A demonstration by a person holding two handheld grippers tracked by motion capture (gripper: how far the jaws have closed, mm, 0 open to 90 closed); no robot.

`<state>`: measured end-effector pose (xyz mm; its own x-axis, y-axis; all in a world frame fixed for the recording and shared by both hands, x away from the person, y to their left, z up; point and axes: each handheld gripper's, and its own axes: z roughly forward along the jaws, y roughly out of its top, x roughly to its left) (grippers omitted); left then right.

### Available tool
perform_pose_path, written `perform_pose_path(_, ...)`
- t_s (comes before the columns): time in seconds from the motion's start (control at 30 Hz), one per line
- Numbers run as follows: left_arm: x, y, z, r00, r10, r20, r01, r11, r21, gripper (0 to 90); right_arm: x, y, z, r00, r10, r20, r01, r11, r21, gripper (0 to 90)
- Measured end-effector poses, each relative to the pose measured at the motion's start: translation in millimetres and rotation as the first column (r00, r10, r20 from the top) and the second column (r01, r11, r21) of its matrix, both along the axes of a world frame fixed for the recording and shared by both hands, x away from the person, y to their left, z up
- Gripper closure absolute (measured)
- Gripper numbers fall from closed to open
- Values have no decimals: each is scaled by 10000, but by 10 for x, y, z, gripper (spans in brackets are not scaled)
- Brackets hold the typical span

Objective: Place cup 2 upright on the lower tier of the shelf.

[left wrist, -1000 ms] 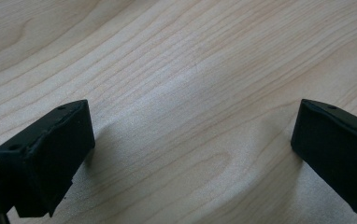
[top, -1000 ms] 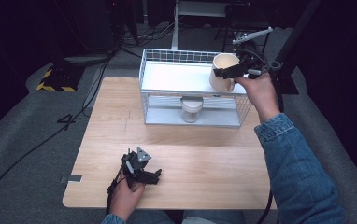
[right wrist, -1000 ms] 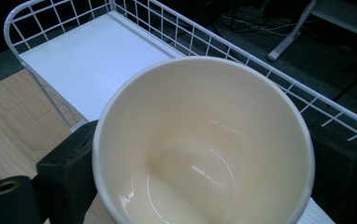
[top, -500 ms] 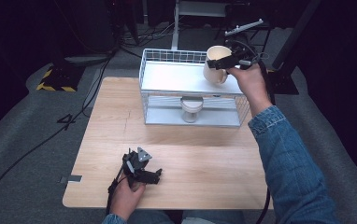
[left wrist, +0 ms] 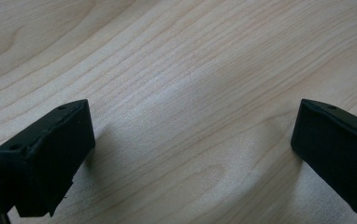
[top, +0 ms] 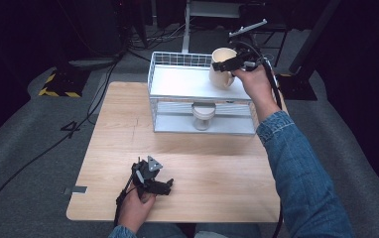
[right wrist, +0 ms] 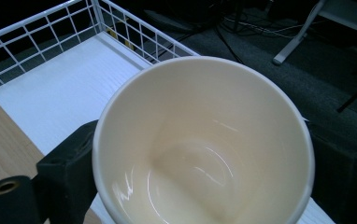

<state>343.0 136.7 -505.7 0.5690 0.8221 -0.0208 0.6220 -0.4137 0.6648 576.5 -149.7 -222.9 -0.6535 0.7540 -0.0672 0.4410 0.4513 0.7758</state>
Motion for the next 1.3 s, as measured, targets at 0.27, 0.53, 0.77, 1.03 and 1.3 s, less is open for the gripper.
perform_pose_path(0.27, 6, -10, 0, 10000, -27, 22, 27, 10000, 9, 2, 79, 119, -46, 9999, 29, -147, -31, 9999, -117, 102)
perform_pose_path(0.53, 4, -17, 0, 10000, 6, -42, -6, 10000, -36, 2, 125, 219, -70, 9994, 22, -352, -27, 9999, -145, 102)
perform_pose_path(0.77, 7, -14, 2, 10000, -40, -21, 40, 10000, 27, 2, 172, 284, -100, 9980, 8, -628, -17, 9999, -138, 102)
perform_pose_path(1.03, 6, -17, 1, 10000, -10, -40, 10, 10000, -17, 2, 203, 291, -110, 9972, -23, -752, 24, 10000, 16, 107)
perform_pose_path(1.3, 5, -18, 0, 10000, 0, -39, 0, 10000, -26, 2, 236, 265, -133, 9976, 82, -693, -68, 9998, 203, 104)
